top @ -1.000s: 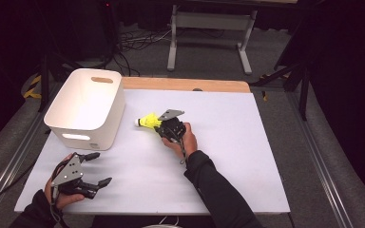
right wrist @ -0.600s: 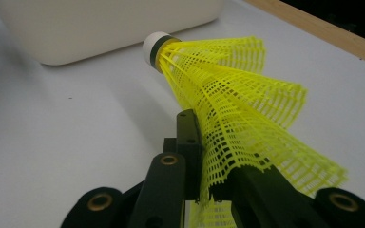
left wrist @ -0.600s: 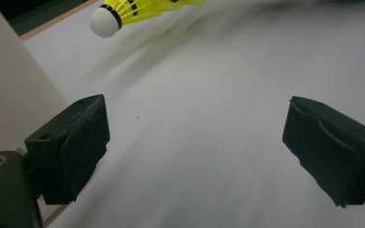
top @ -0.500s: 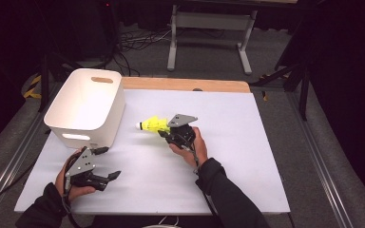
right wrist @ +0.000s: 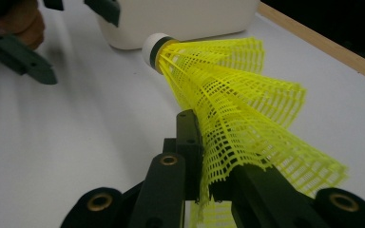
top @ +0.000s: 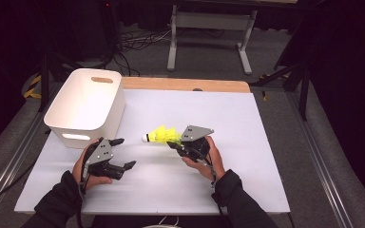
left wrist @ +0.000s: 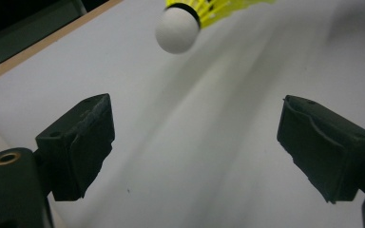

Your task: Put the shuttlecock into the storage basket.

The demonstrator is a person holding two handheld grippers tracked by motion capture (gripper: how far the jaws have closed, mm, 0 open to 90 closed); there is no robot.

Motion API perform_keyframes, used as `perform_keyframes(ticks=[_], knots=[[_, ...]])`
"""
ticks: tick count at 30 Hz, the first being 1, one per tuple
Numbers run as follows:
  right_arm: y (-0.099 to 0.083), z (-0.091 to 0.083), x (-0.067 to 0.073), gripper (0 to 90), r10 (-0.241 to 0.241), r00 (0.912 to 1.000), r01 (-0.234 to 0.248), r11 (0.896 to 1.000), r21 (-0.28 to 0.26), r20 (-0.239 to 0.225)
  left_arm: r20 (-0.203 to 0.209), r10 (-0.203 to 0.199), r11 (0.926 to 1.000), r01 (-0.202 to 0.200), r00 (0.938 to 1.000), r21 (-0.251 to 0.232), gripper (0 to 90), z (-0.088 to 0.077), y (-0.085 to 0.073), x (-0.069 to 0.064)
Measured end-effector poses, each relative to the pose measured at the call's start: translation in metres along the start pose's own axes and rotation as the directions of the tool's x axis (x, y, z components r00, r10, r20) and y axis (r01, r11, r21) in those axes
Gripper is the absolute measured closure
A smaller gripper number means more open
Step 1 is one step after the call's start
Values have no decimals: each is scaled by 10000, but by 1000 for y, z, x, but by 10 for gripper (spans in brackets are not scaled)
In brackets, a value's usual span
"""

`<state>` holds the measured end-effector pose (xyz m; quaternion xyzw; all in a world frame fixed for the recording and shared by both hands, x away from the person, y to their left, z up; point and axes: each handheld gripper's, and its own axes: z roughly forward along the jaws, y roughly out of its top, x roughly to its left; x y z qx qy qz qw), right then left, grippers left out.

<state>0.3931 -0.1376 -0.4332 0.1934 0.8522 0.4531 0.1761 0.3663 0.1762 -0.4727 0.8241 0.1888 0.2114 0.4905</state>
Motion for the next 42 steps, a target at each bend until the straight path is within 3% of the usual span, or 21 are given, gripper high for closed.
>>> perform_keyframes(ticks=[5,7,13,17,21,22,23,25,30,32,36,39,40,42], knots=[[2,-6,11,857,-450,9987,455,9987,229,-231,291,63,10000,-62,9996,-67,165,13,11,1],[5,-6,16,858,-807,9963,817,9960,372,-283,481,308,9995,-313,9984,102,176,20,17,0],[8,-3,23,858,-1176,9919,1205,9907,626,-484,727,272,9977,-316,9970,595,263,32,21,0],[14,0,29,856,-1689,9844,1729,9807,917,-497,989,288,9952,-378,9947,901,337,39,23,0],[22,4,36,849,-2353,9707,2398,9604,1416,-477,1157,486,9910,-624,9921,1188,388,44,25,-1],[26,6,39,844,-2701,9612,2759,9454,1736,-564,1233,550,9881,-718,9908,1364,402,48,26,-2],[28,8,40,842,-2902,9555,2950,9377,1833,-530,1233,550,9881,-718,9908,1364,422,48,26,-2],[30,9,42,838,-2981,9528,3037,9332,1923,-581,1339,609,9871,-796,9891,1389,428,51,28,-4],[45,15,48,823,-3430,9343,3566,8999,2509,-974,1549,609,9849,-846,9860,1512,468,57,32,-5],[56,16,50,799,-3646,9216,3880,8760,2865,-1333,1529,570,9854,-802,9866,1501,487,60,32,-5],[67,17,49,769,-3566,9193,3916,8704,2984,-1663,1534,488,9899,-682,9870,1241,509,59,32,-4],[73,19,49,752,-3360,9247,3765,8772,2979,-1792,1373,539,9910,-699,9891,1141,519,58,33,-4],[75,20,49,741,-3390,9236,3797,8737,3042,-1792,1363,485,9926,-630,9895,1040,522,57,32,-4],[78,20,49,703,-3223,9288,3645,8835,2942,-1829,1342,265,9972,-356,9906,659,529,54,31,-3]])
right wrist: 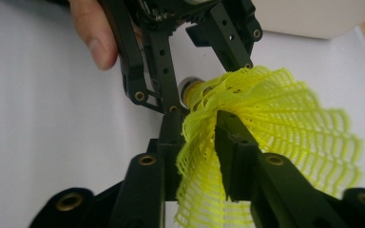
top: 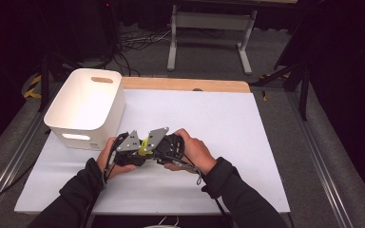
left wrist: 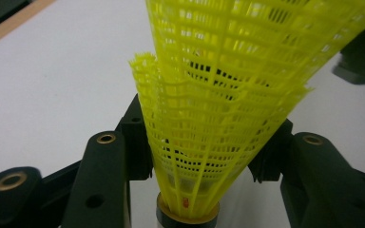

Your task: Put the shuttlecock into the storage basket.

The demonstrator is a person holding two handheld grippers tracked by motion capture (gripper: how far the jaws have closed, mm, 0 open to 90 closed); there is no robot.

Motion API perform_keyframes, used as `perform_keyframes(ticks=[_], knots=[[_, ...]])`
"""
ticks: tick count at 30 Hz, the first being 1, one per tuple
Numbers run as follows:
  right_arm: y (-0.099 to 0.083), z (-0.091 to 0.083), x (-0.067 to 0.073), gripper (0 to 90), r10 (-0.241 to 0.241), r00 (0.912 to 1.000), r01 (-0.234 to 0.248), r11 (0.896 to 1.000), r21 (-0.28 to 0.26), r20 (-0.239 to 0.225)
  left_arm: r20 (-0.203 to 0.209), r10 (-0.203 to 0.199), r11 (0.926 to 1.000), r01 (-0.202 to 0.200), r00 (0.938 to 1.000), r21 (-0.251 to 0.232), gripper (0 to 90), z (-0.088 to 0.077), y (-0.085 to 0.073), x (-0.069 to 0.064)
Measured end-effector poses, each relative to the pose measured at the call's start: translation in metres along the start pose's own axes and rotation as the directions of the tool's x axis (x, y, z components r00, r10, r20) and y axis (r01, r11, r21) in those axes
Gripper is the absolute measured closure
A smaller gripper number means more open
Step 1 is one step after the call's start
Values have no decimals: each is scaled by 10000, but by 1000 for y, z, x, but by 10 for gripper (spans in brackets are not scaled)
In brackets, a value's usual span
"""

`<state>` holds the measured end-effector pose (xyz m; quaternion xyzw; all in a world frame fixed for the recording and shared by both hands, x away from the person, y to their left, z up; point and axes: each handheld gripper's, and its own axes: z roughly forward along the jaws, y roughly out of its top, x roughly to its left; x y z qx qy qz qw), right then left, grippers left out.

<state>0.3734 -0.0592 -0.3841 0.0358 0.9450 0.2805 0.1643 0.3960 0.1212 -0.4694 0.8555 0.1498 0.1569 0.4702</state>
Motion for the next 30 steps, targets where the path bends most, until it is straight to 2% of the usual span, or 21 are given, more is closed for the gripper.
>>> perform_keyframes(ticks=[1,2,5,6,11,12,16,18,22,26,28,29,30], knots=[[2,-3,0,679,74,10000,-75,9997,-229,-42,13,121,9991,-120,9999,-400,532,-3,-1,0],[3,-5,0,669,54,10000,-56,9997,-255,-82,13,121,9991,-120,9999,-400,534,-3,-1,0],[4,-8,1,664,102,9999,-100,9994,-319,45,-63,78,9963,-83,10000,-852,543,-4,-1,-4],[5,-11,3,624,95,9999,-93,9994,-342,65,-103,78,9939,-89,9999,-1097,544,-5,0,-5],[3,-19,5,563,274,9996,-266,9976,-647,120,-148,-6,9892,-16,9999,-1462,550,-7,0,-6],[1,-23,5,551,456,9987,-434,9955,-838,239,-169,-17,9887,-8,9999,-1497,551,-8,-1,-5],[0,-29,5,506,409,9982,-368,9951,-916,435,-219,-69,9878,34,9997,-1558,546,-9,-2,-3],[-2,-38,5,469,592,9968,-520,9903,-1290,528,-166,-75,9872,47,9998,-1595,541,-10,-3,-3],[-5,-44,5,453,761,9954,-657,9844,-1631,587,-125,-101,9863,79,9999,-1646,535,-10,-4,-2],[-10,-52,8,435,1005,9913,-809,9746,-2089,852,-135,-187,9843,160,9997,-1756,534,-12,-5,-1],[-14,-57,10,415,983,9902,-720,9678,-2414,987,-166,-144,9843,112,9998,-1764,534,-14,-5,0],[-16,-59,11,409,1031,9886,-719,9637,-2573,1101,-222,-154,9840,112,9996,-1777,534,-14,-5,0],[-21,-63,12,401,1234,9825,-820,9592,-2705,1396,-192,-186,9835,148,9996,-1801,533,-15,-5,0]])
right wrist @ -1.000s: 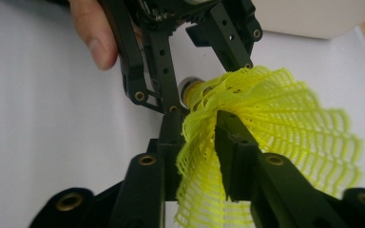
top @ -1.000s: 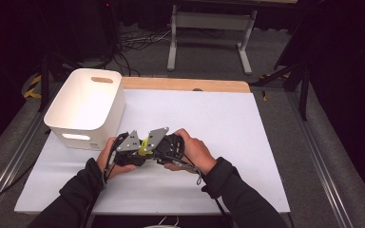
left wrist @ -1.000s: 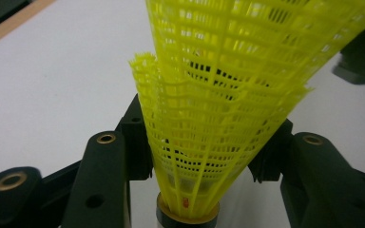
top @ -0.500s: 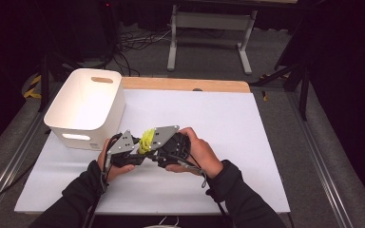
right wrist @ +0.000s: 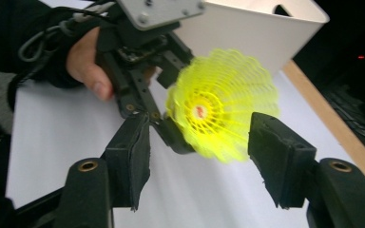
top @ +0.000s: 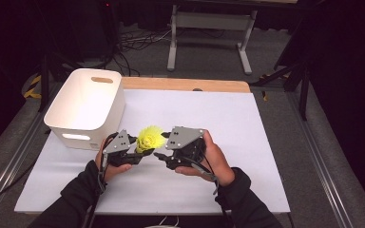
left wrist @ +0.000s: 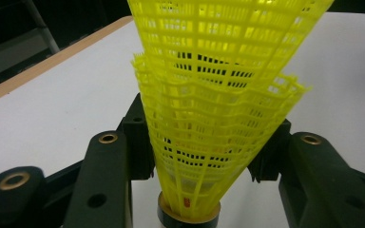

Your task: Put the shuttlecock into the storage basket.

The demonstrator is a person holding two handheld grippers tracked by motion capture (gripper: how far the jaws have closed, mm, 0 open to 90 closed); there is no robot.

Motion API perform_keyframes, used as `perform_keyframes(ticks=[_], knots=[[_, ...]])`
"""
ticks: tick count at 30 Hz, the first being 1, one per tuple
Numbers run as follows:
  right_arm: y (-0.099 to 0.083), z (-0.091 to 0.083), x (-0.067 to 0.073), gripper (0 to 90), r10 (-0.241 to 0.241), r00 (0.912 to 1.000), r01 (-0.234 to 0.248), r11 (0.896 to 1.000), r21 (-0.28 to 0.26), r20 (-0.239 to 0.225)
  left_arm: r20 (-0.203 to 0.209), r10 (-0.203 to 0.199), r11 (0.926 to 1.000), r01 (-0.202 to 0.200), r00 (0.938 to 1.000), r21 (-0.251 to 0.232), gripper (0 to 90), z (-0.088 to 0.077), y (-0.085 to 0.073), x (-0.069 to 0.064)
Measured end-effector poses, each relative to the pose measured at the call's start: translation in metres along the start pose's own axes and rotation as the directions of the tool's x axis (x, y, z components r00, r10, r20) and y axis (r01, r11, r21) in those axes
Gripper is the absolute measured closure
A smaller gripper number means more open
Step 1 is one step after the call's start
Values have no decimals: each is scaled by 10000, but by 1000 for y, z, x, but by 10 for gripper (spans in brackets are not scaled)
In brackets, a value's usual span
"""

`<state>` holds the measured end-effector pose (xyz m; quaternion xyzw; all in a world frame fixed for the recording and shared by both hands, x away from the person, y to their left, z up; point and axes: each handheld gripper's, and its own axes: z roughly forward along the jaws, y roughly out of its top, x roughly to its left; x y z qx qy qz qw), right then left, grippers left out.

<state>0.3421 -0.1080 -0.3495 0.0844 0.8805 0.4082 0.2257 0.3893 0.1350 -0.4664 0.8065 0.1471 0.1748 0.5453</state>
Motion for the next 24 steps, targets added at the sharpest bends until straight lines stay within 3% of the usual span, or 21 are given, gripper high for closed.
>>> perform_keyframes(ticks=[3,5,10,17,24], knots=[[-4,-5,-2,388,29,9996,-21,9997,-258,278,-4,-36,10000,36,10000,-20,531,-1,0,0],[-11,-12,-5,370,304,9986,-272,9971,-715,439,-4,-84,9999,84,10000,-68,531,-1,0,1],[-23,-19,-7,345,596,9943,-497,9926,-1105,883,-98,-71,9999,70,9999,-111,531,-3,-1,2],[-40,-23,-12,313,847,9853,-672,9906,-1194,1485,-133,-49,9999,47,9999,-139,532,-6,-1,2],[-55,-25,-13,276,954,9797,-765,9909,-1109,1765,-121,2,9999,-4,9999,-164,531,-8,-1,1]])
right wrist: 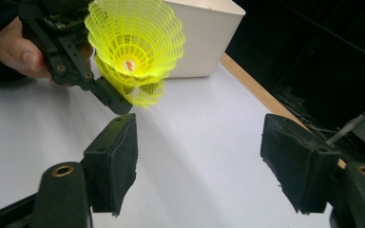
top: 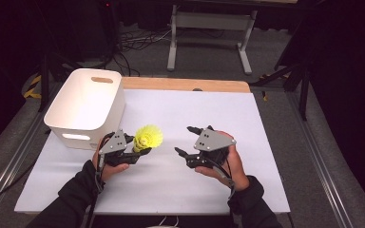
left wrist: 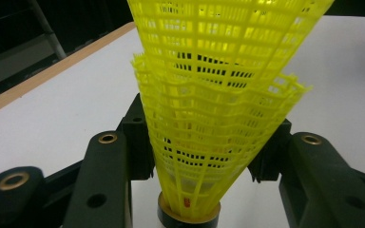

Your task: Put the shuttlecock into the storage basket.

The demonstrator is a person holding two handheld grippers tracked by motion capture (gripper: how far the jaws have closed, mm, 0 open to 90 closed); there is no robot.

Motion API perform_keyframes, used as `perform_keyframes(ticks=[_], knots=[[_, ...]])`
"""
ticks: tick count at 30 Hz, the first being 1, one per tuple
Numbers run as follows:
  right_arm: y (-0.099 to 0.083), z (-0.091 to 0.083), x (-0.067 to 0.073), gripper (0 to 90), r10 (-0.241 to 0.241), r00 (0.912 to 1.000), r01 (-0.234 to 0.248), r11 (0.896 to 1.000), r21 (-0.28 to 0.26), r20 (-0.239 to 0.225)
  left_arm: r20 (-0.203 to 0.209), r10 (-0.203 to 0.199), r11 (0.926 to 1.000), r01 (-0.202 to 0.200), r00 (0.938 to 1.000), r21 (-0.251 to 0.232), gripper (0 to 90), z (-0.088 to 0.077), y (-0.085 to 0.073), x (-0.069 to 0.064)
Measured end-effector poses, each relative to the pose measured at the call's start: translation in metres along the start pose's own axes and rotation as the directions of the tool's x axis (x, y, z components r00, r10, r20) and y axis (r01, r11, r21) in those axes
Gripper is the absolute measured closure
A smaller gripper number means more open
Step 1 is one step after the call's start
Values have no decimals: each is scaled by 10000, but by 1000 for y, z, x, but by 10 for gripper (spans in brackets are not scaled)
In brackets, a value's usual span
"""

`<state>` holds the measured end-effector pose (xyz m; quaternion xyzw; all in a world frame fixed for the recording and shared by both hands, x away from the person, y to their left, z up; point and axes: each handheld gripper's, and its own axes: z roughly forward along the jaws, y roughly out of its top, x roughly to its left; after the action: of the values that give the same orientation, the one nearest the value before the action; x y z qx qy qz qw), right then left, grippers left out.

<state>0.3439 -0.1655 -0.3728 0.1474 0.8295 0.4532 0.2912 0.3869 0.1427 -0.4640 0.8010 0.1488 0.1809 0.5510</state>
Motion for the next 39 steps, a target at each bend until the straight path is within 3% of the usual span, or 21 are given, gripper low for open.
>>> perform_keyframes(ticks=[19,22,39], knots=[[-42,-5,-5,188,170,9965,-198,9992,333,813,-190,123,9998,-126,9997,-154,530,-10,2,1],[-48,-6,-6,157,248,9933,-308,9982,510,1131,-233,219,9996,-223,9995,-170,530,-12,2,2],[-79,-15,-10,151,641,9897,-709,9963,492,1278,-342,243,9993,-252,9991,-267,528,-21,4,2]])
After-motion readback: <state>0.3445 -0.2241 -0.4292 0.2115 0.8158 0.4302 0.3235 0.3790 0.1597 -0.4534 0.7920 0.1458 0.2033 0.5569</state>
